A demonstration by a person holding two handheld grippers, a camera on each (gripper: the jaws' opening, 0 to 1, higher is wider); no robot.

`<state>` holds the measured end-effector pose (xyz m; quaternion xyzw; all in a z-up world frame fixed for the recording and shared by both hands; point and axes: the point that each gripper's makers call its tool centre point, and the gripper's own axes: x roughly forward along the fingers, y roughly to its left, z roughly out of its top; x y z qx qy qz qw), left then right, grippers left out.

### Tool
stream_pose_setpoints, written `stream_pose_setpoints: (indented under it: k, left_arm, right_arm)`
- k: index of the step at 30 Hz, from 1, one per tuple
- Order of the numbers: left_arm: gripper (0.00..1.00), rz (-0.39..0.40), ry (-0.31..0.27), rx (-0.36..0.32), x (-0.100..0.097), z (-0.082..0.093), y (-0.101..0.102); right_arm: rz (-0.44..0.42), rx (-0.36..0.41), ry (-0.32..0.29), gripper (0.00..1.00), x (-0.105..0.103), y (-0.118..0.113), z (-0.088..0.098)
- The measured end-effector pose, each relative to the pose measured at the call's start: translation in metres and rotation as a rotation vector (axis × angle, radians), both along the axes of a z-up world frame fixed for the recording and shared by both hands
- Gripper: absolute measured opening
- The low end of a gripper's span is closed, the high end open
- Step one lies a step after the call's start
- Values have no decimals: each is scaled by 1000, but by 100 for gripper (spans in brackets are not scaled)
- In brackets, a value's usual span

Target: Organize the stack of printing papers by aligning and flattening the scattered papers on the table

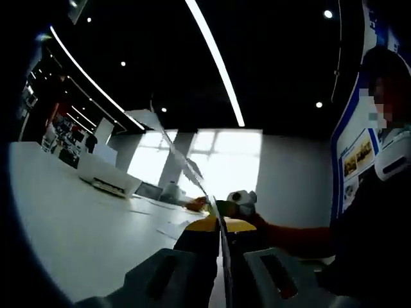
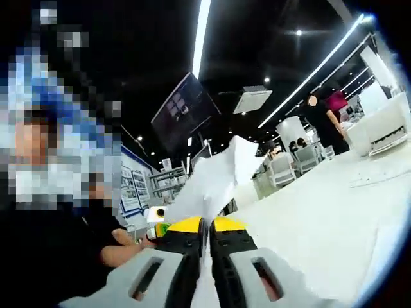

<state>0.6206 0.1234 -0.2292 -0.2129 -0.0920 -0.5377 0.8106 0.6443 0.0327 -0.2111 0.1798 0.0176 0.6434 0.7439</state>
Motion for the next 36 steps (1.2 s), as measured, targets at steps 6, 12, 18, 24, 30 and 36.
stream_pose_setpoints:
  k: [6,12,18,24,30,36]
  left_arm:
    - [6,-14,14,15,-1,-2,-3]
    - [8,-39,12,43,-4,-5,-9]
    - [8,-48,21,35,-6,-4,-8]
    - [9,-70,20,29,-8,-3,-10]
    - [8,-77,23,47,-9,-6,-12]
    - [6,-78,38,50,-8,-7,-12]
  right_arm:
    - [18,-80,-137,0,-6,-2,16]
    - [68,-178,-212,0,-11,1,31]
    - [144,-250,-269,0,-20,4,43]
    - [198,-342,-302,0,-23,8,39]
    - [228,-380,-356,0,-30,20,41]
    - [226,-416,-385,0,-21,21,39]
